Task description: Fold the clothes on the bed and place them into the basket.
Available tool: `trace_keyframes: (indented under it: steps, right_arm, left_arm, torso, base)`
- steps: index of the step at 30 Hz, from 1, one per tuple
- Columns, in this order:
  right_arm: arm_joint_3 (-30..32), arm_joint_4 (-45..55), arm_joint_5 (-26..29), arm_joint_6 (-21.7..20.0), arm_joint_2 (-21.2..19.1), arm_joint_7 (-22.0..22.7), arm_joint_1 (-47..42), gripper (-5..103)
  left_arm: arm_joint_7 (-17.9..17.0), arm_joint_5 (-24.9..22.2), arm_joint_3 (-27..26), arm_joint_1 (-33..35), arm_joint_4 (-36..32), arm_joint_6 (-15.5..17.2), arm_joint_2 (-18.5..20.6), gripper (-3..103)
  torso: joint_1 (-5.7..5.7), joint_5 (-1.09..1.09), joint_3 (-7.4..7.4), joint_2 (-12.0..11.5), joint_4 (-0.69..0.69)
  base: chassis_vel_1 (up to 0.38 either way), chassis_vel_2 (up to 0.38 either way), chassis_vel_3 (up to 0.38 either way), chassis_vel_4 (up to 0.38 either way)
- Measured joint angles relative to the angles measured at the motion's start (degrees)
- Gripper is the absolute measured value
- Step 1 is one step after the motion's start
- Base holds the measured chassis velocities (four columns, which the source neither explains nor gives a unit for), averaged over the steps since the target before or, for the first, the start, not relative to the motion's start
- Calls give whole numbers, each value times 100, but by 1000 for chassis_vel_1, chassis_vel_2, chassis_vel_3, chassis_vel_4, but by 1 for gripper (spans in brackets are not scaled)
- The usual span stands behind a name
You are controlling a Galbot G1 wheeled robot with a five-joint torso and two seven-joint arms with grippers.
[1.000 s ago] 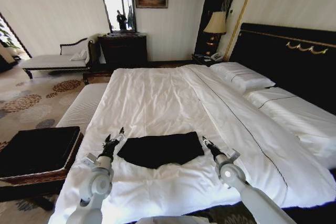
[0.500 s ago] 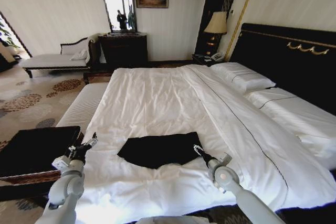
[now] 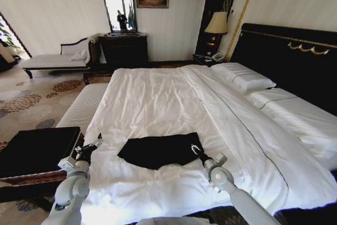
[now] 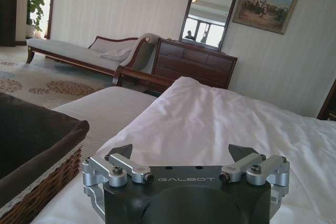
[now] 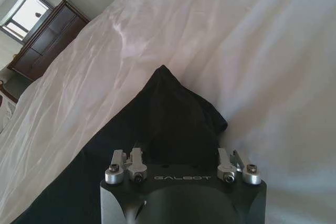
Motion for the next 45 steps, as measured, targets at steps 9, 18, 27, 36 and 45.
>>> trace_keyframes:
  steps: [9,18,27,36,45]
  right_arm:
    - [-36,-148,-184,149,46,-275,17,27]
    - [160,-231,-774,456,-93,-901,155,4]
    - [827,-5,-694,458,-668,-1062,74,4]
    - [1175,-380,-707,299,-1705,-1236,10,4]
    - [661,100,-1072,458,-1154,-1517,339,4]
  left_arm:
    - [-104,-520,-34,-108,-20,143,-61,100]
    - [571,-667,-241,-55,336,-39,286,100]
    - [843,-1031,-468,-124,605,-371,599,100]
    - [701,-958,-635,-64,551,-338,653,100]
    - [446,-874,-777,42,458,-194,612,100]
  torso:
    - [0,0,0,0,-1]
    - [0,1,0,0,2]
    - [0,-1,0,0,-2]
    - [0,-1,0,0,-2]
    - [0,0,0,0,0]
  base:
    - [0,0,0,0]
    - [0,0,0,0]
    - [0,0,0,0]
    - [0,0,0,0]
    - [0,0,0,0]
